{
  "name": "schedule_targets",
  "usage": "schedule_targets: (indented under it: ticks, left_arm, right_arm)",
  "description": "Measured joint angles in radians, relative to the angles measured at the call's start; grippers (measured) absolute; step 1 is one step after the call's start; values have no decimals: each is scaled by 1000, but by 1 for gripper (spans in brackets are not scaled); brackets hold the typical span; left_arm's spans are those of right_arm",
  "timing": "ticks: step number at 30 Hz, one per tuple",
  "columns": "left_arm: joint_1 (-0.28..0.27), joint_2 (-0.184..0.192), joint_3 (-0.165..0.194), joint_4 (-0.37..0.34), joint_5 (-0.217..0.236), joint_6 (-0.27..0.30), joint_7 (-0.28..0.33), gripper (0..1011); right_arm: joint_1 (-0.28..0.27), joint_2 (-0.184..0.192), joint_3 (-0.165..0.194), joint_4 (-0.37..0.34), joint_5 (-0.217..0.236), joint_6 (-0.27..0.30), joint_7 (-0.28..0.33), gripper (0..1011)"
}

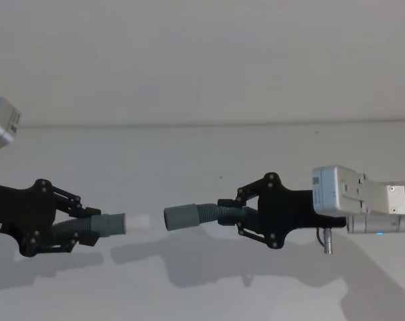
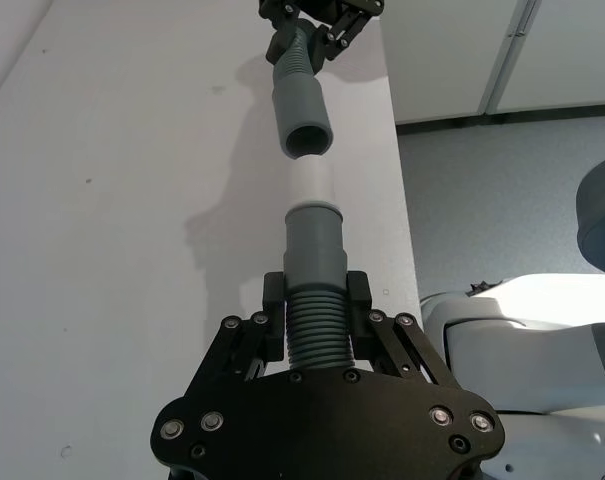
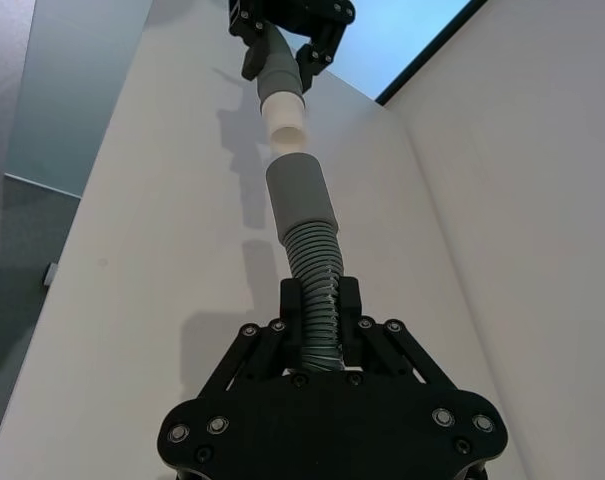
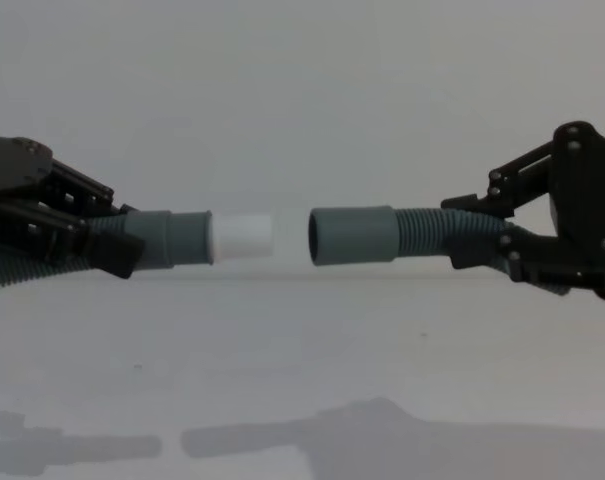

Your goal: Use both hands to pick up one end of the pipe from the table, align the ends, and insert them.

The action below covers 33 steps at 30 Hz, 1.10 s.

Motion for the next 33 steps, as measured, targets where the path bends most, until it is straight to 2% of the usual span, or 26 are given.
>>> schedule_targets:
  ticks: [10, 33]
  left_arm:
    - [0, 0, 0, 0, 0, 0, 0, 325]
    - [0, 0, 0, 0, 0, 0, 0, 325]
  right_arm:
    - [-7, 6, -4, -16, 10, 10, -12, 186]
    - [-18, -5, -31, -49, 31, 47, -49, 188]
